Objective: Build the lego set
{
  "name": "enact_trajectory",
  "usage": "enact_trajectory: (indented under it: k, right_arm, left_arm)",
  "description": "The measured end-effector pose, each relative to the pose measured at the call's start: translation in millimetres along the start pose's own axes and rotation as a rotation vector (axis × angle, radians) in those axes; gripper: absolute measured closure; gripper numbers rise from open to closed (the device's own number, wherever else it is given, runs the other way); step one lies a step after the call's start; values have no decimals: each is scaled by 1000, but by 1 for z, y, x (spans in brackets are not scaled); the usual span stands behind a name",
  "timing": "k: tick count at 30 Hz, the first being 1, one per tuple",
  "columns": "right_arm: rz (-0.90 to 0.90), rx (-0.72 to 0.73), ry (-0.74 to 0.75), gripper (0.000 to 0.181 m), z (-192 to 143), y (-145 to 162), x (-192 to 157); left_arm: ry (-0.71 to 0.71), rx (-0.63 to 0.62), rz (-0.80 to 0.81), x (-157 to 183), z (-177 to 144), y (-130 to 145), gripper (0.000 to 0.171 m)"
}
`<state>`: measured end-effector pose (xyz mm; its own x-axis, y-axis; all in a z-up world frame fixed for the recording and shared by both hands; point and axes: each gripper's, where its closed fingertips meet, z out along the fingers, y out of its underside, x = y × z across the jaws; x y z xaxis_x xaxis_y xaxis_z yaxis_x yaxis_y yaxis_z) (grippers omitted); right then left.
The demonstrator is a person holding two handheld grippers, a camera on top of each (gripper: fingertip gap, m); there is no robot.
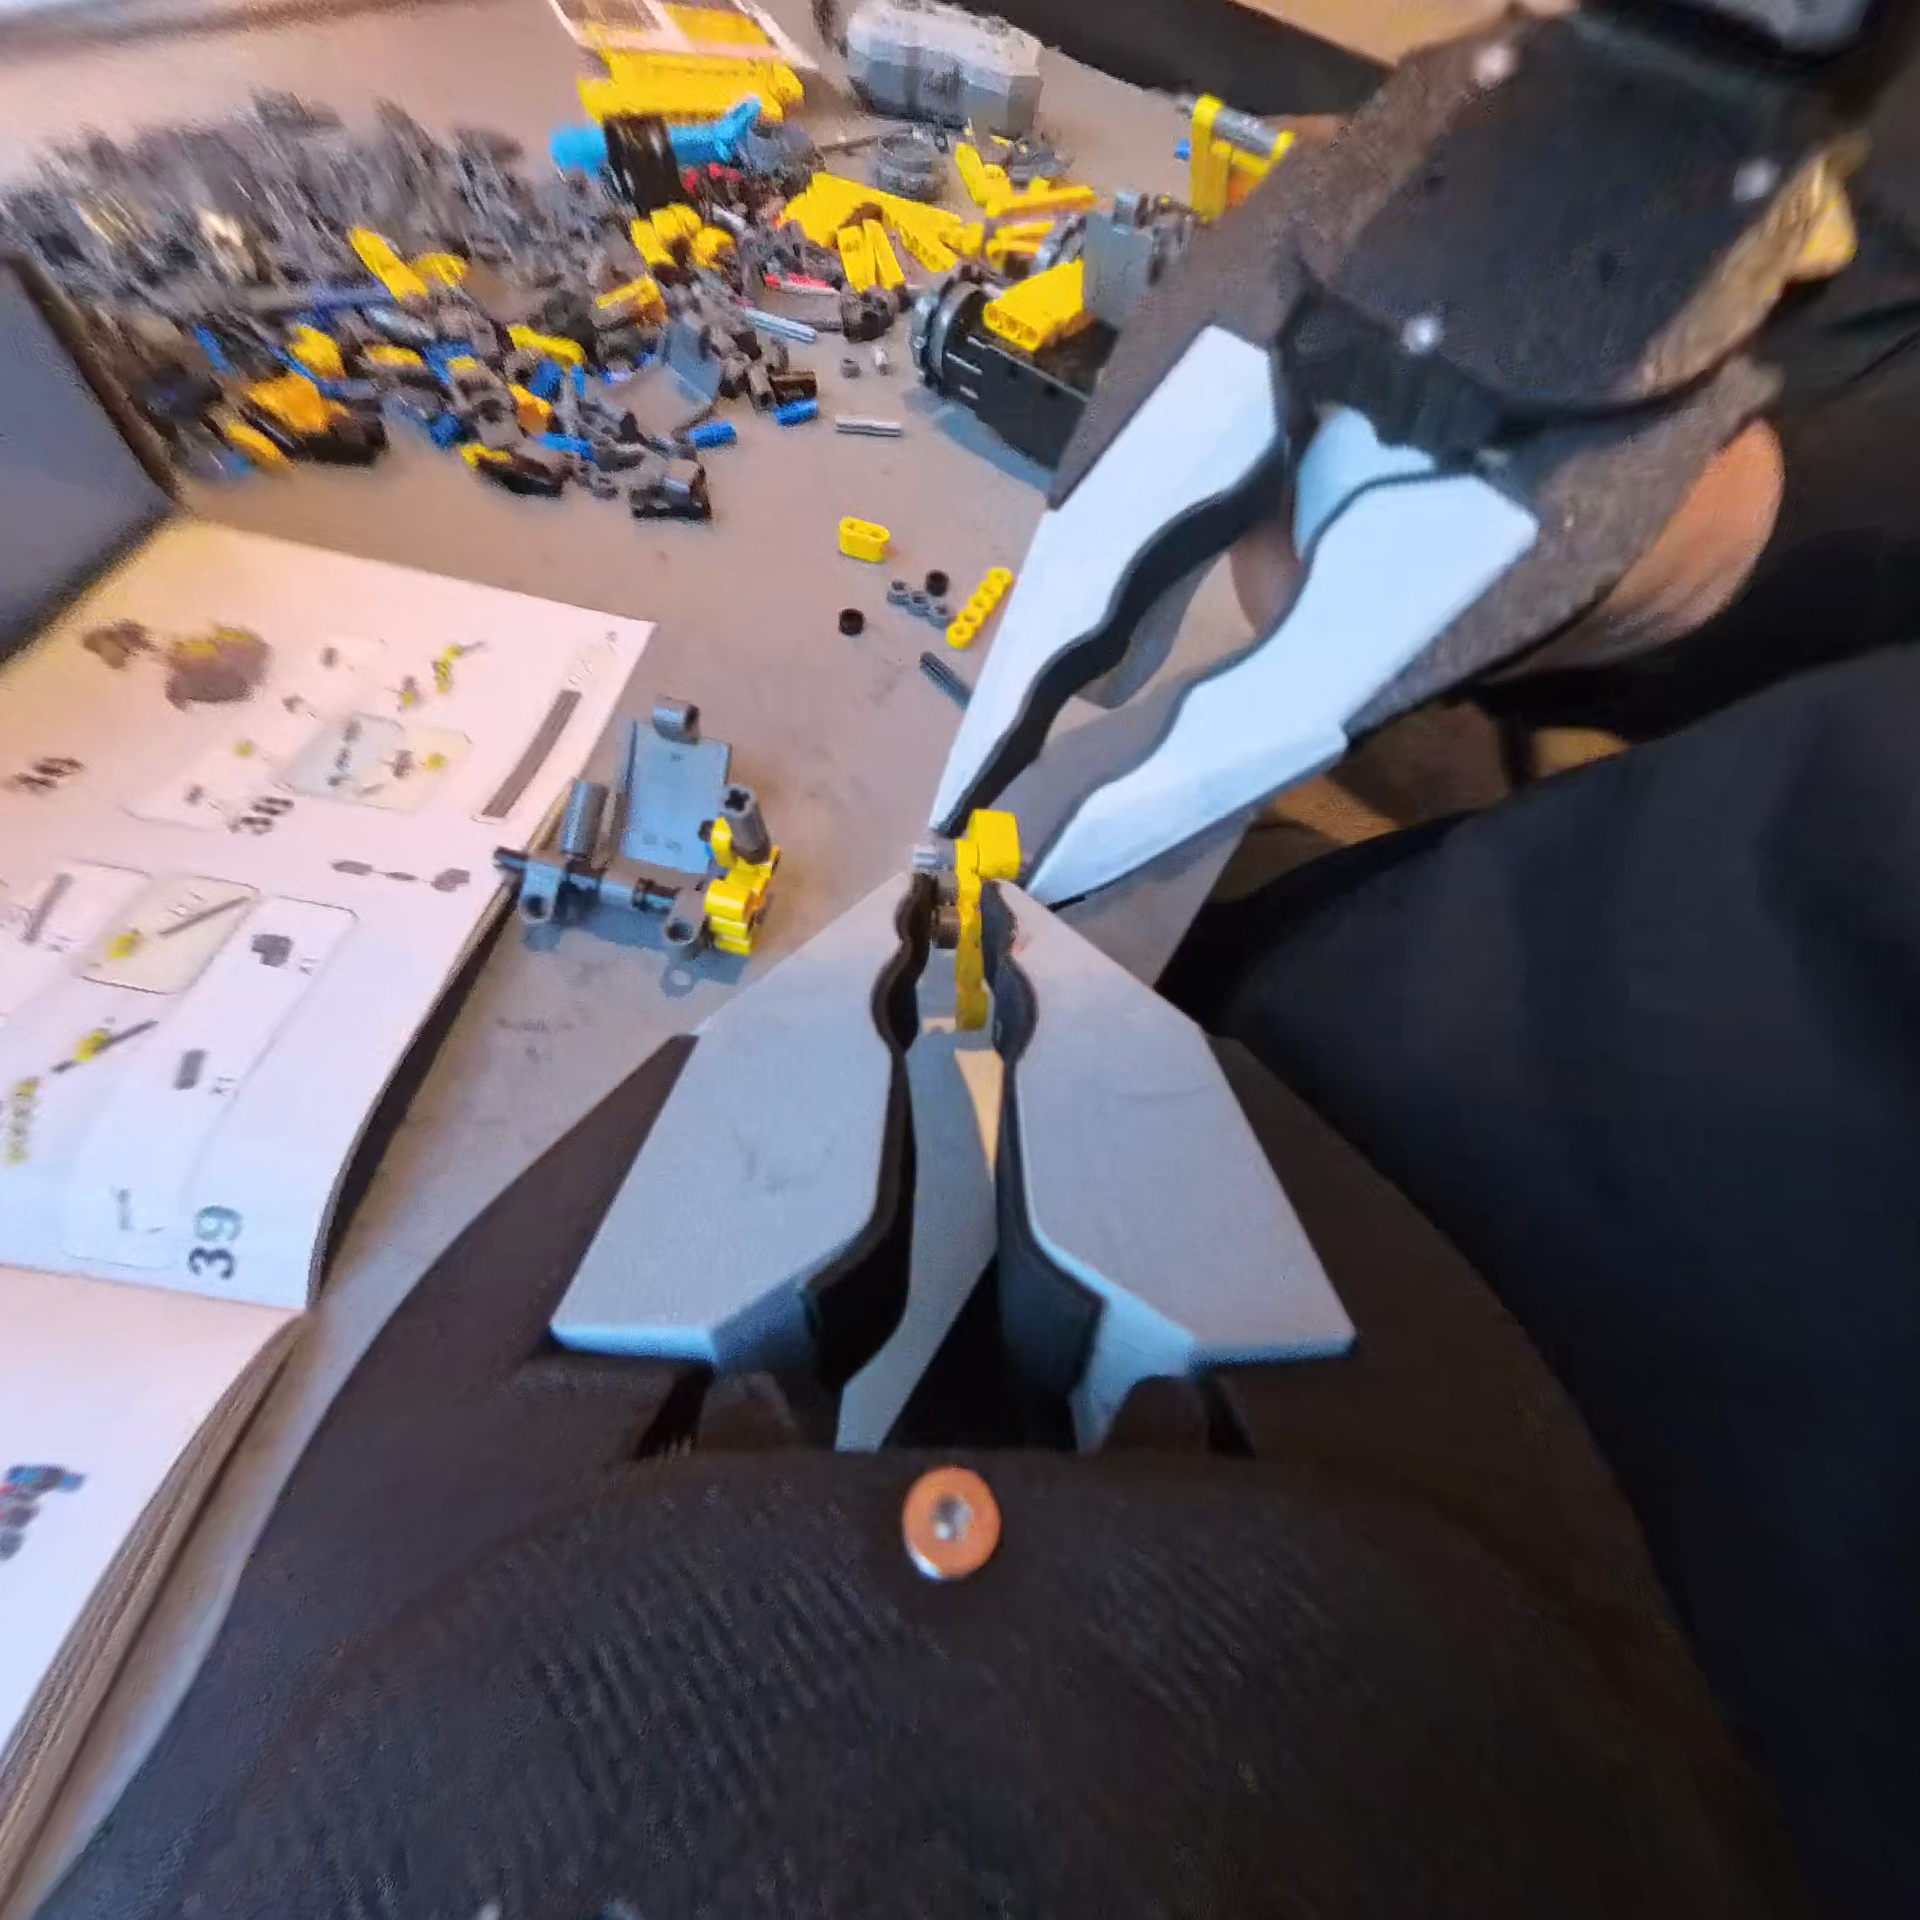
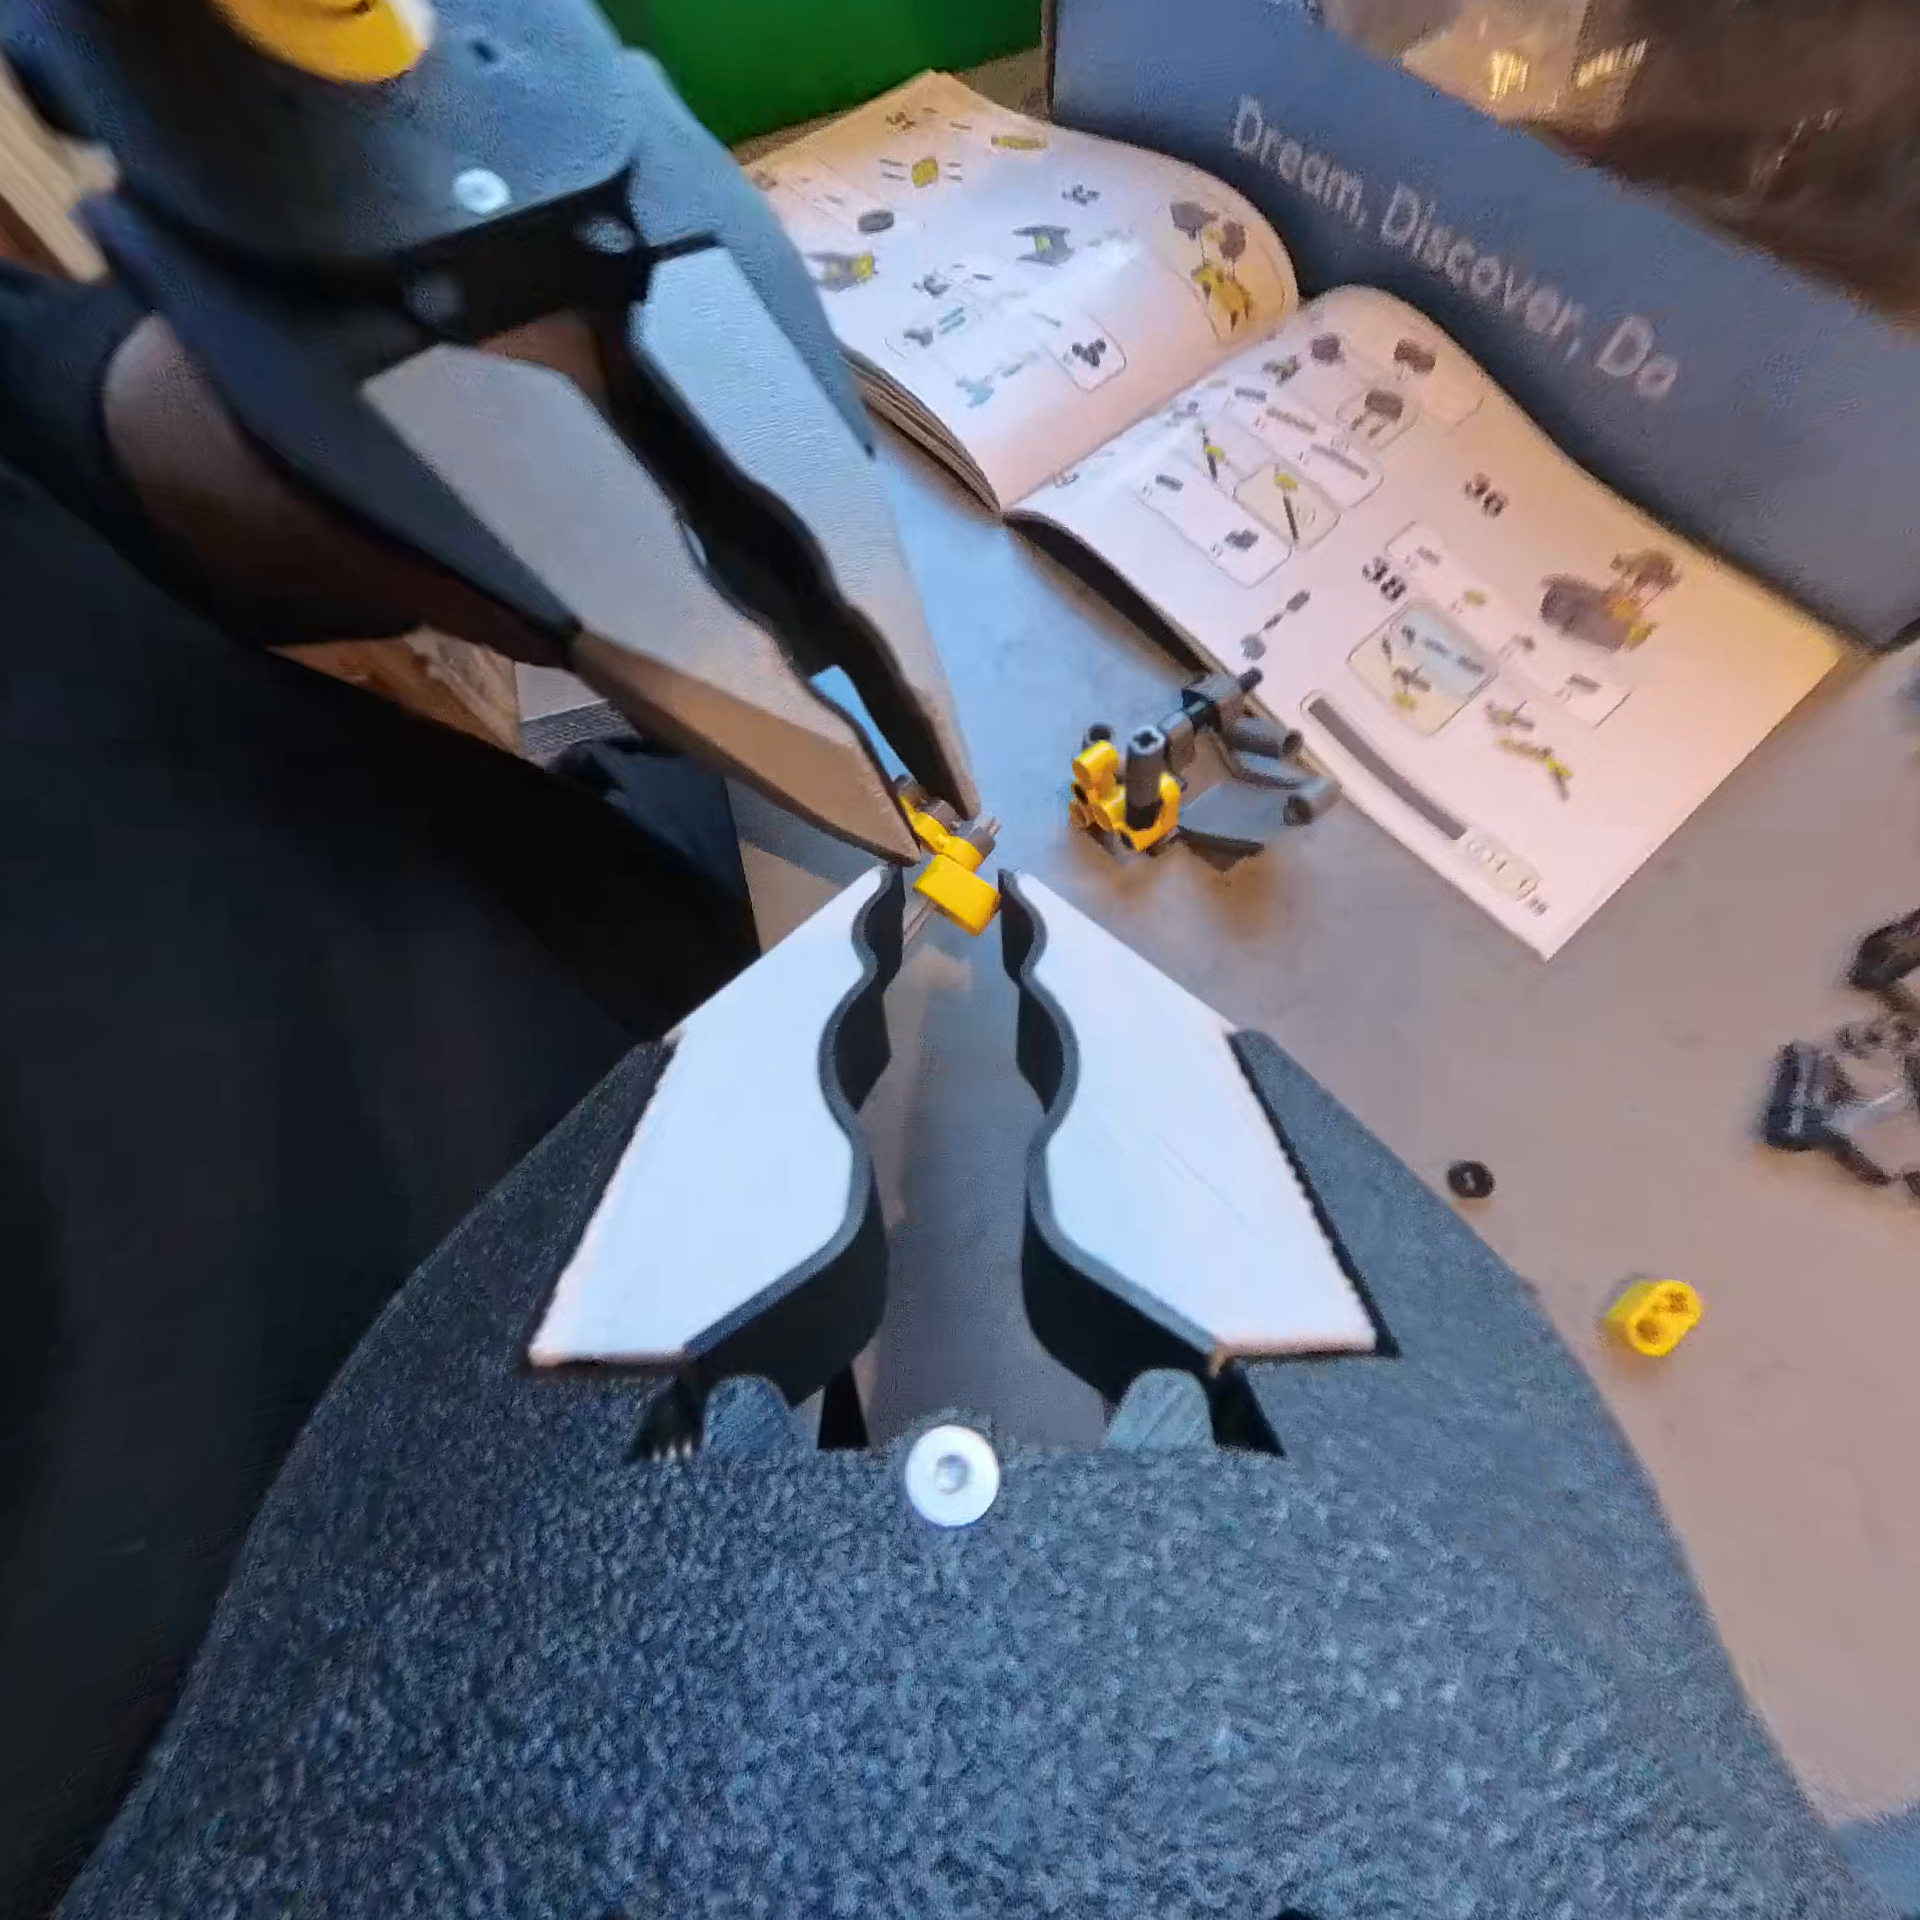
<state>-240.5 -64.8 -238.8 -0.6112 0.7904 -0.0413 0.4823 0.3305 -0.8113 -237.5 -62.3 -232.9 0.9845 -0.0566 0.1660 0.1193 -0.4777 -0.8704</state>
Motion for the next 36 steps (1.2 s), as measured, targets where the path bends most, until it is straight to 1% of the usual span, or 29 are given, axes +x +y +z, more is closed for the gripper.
enact_trajectory:
  k: [3, 4, 8, 10, 12, 13, 14, 15, 16, 18, 19, 20, 21, 23, 25, 26, 28, 30, 32, 34, 36]
  right_arm:
    - [-62, 50, -15, 163, -6, -10, -2]
    - [-75, 56, -29, 163, -7, -11, -3]
    - [-185, 52, -66, 162, -7, -9, -8]
    - [-212, 48, -69, 162, -7, -7, -8]
    - [-162, 53, -99, 162, -9, -6, -8]
    - [-120, 77, -130, 163, -12, -7, -9]
    - [-61, 118, -177, 164, -18, -11, -10]
    - [14, 159, -255, 164, -25, -15, -13]
    - [94, 187, -340, 165, -32, -18, -14]
    - [211, 203, -509, 165, -44, -20, -17]
    - [252, 205, -575, 165, -49, -23, -18]
    - [281, 205, -626, 163, -53, -25, -19]
    - [292, 193, -646, 161, -54, -27, -18]
    - [243, 147, -589, 161, -48, -26, -15]
    - [152, 69, -490, 162, -37, -18, -11]
    - [103, 39, -464, 174, -35, -16, -12]
    - [-3, -16, -341, 175, -29, -10, -5]
    - [-104, -102, -284, 175, -24, 1, -6]
    - [-151, -155, -275, 175, -20, 10, -8]
    - [-158, -159, -283, 174, -19, 11, -9]
    - [-166, -137, -299, 174, -21, 11, -10]
  left_arm:
    - [131, -37, -130, 2, -6, -7, 159]
    - [188, -58, -169, 5, -7, -7, 161]
    - [405, -157, -361, 12, -6, -1, 162]
    - [436, -169, -404, 13, -4, 1, 163]
    - [407, -149, -322, 15, -2, 0, 163]
    - [397, -111, -249, 17, -2, -5, 163]
    - [386, -46, -149, 20, -3, -12, 164]
    - [382, 21, -42, 24, -6, -19, 164]
    - [369, 63, 44, 26, -8, -24, 164]
    - [369, 110, 177, 32, -12, -30, 164]
    - [340, 129, 236, 30, -13, -34, 164]
    - [310, 137, 293, 28, -12, -35, 164]
    - [290, 141, 339, 27, -12, -37, 164]
    - [235, 137, 402, 24, -9, -38, 164]
    - [199, 128, 442, 25, -6, -37, 165]
    - [159, 115, 453, 22, -4, -36, 164]
    - [105, 77, 440, 15, 2, -29, 164]
    - [152, -57, 374, 18, 8, -13, 164]
    - [197, -178, 289, 22, 11, 0, 165]
    - [216, -219, 258, 22, 12, 6, 165]
    - [233, -206, 227, 24, 13, 5, 166]
